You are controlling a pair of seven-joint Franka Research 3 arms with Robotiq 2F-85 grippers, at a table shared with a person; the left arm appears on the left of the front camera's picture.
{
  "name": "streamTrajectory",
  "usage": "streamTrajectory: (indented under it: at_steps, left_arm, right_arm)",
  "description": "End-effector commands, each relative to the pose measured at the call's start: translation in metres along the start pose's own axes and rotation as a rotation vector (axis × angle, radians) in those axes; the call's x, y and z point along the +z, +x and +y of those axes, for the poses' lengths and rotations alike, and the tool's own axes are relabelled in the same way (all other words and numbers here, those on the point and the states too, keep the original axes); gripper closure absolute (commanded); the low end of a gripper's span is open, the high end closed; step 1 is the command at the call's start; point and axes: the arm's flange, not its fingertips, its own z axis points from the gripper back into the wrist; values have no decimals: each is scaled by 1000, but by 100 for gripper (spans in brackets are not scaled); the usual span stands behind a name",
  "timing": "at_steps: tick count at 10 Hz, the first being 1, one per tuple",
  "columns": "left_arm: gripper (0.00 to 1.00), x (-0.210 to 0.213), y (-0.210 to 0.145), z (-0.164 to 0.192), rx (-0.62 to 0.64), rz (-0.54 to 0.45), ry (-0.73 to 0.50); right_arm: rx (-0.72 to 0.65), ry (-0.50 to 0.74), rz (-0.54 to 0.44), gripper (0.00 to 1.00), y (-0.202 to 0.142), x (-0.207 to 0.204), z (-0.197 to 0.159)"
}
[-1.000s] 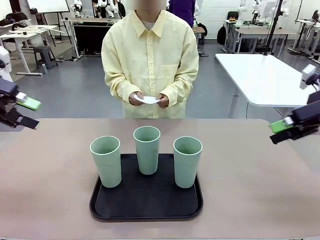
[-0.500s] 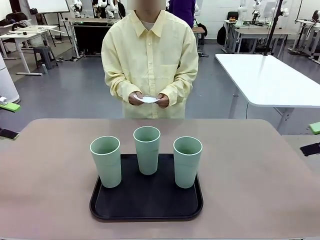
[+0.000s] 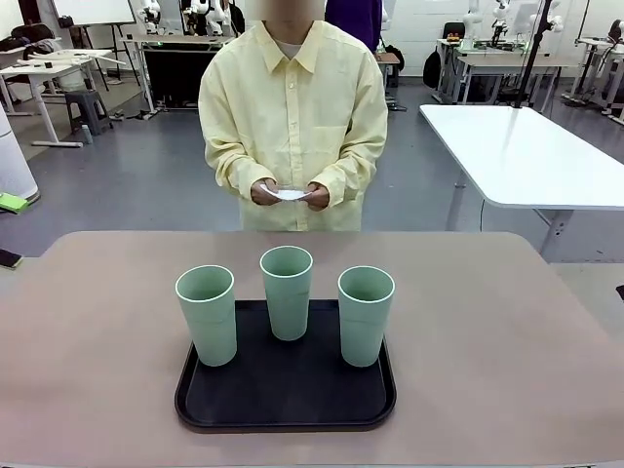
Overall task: Place coasters on the table and set cups on them.
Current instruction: Pick up one Reusable plastic cup and place it on a coaster set by the human.
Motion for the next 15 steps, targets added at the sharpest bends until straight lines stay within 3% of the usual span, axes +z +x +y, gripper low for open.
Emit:
streamTrajectory:
  at_steps: [1, 15]
  left_arm:
    - [0, -1, 3, 3, -4, 4, -13]
    - [0, -1, 3, 3, -4, 4, -13]
  right_arm:
    - [5, 16, 10, 0, 2, -2, 0]
    - [5, 16, 10, 0, 2, -2, 0]
